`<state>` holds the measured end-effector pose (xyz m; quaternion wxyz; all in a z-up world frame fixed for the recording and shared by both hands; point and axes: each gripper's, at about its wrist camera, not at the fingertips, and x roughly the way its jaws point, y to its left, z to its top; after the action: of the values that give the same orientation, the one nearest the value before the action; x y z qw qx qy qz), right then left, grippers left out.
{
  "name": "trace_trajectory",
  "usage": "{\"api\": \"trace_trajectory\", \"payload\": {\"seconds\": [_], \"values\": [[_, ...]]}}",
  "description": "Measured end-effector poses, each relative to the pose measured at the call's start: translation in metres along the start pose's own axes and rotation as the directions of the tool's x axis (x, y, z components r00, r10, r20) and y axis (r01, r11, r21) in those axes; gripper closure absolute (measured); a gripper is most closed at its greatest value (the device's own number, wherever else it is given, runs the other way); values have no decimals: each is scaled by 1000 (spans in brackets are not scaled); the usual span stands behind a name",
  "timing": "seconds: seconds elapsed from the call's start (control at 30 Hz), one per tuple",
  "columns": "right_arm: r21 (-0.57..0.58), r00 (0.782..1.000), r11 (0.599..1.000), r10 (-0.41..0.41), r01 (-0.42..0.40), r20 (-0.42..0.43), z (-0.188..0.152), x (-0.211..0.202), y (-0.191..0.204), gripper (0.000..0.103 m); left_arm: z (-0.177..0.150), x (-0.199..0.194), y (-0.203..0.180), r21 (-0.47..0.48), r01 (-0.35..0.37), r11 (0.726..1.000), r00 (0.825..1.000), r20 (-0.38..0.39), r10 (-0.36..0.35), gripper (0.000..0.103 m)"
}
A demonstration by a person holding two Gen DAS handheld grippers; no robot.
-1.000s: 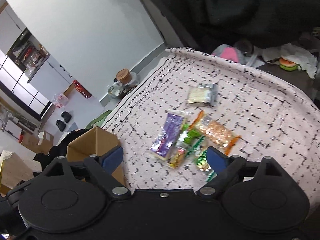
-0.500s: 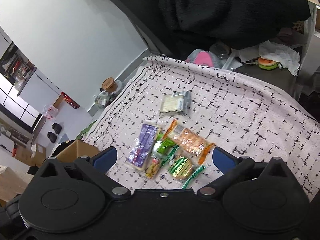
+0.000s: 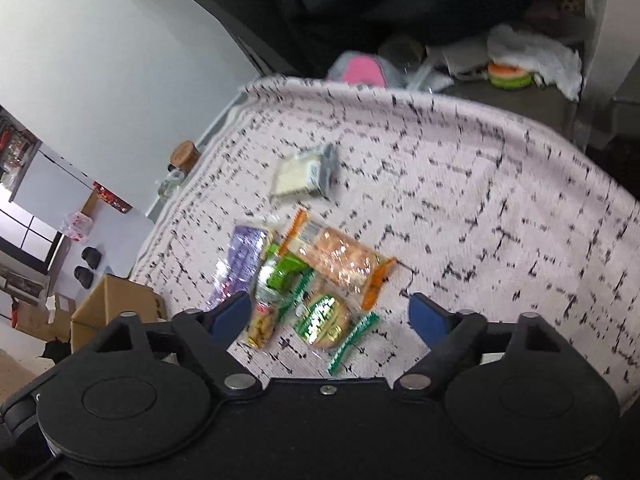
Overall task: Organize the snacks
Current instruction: 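Move both grippers back over the remaining snack pile, then grasp the clear breadstick pack with the left gripper while the right grasps the green round cake pack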
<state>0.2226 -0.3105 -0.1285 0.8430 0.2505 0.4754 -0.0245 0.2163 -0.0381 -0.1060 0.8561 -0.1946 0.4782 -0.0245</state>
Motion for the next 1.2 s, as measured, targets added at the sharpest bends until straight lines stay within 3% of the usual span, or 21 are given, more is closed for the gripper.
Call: {"api": "trace_trajectory", "payload": {"seconds": [0.2,0.3,0.7,1.0,1.2], "values": [[35,999,999,-20,21,-39,0,16,-5,35,-1,27,-6,13,17,1000,1000,-25,-16,26],[40,998,998,-39,41,-55,1,25,-7,36,-3,43,-9,15,29,999,998,-52,-29,35],[52,993,995,-78,83,-92,4,46,-11,36,-6,95,-17,29,59,998,990,-133,-55,36],[67,997,996,-58,61,-59,11,53,-9,39,-8,111,-23,76,56,996,992,-116,-47,37],[55,997,998,-40,43,-67,8,59,-2,44,-10,109,-21,106,52,993,994,-101,-41,51]]}}
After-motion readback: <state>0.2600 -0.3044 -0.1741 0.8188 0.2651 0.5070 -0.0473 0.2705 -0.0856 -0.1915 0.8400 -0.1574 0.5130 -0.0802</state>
